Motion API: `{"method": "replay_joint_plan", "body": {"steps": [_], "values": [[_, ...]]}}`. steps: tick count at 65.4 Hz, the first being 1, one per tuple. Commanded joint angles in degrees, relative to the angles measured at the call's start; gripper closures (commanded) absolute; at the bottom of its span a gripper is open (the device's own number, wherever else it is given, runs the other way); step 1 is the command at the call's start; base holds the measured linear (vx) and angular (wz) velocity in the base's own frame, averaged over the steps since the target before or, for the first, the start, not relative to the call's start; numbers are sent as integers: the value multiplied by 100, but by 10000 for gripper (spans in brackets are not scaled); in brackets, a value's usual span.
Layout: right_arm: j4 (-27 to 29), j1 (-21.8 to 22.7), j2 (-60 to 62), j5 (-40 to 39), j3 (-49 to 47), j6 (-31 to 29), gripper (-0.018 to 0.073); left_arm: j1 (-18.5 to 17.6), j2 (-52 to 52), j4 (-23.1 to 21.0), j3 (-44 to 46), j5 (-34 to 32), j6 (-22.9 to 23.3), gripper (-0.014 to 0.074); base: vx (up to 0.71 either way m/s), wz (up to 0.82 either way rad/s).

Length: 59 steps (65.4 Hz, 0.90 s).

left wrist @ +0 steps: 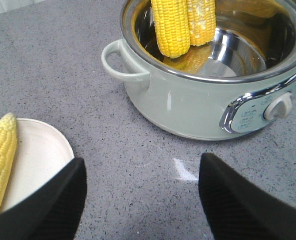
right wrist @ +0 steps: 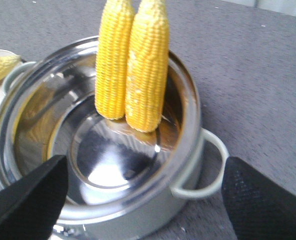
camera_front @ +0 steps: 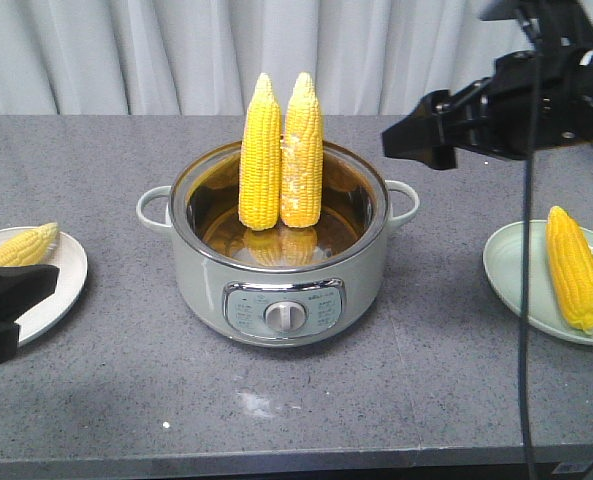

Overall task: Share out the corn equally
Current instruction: 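Reach the right gripper over the pot to the nearer standing corn cob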

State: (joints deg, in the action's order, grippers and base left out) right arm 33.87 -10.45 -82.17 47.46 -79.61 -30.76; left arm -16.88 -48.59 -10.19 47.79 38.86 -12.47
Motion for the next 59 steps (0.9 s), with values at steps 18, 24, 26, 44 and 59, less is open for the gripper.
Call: {"method": "replay_joint_plan", "body": {"steps": [18,24,26,44,59], "values": [[790,46,-1061,-261,-1147,-773,-35,-24,63,-109,156,-378,8,126,0,0],[942,46,-1333,-219,-1431,-978,-35,-24,63,-109,156,-378,8,126,0,0],[978,46,-1417,-182,-1541,-1006,-35,-24,63,-109,156,-378,8,126,0,0],[1268,46,-2297,101,-2536,-1092,-35,-24,63,-109,156,-378,8,126,0,0],[1736,46,-2928,241,-3215,-1265,-35,-24,63,-109,156,-378,8,126,0,0]]}}
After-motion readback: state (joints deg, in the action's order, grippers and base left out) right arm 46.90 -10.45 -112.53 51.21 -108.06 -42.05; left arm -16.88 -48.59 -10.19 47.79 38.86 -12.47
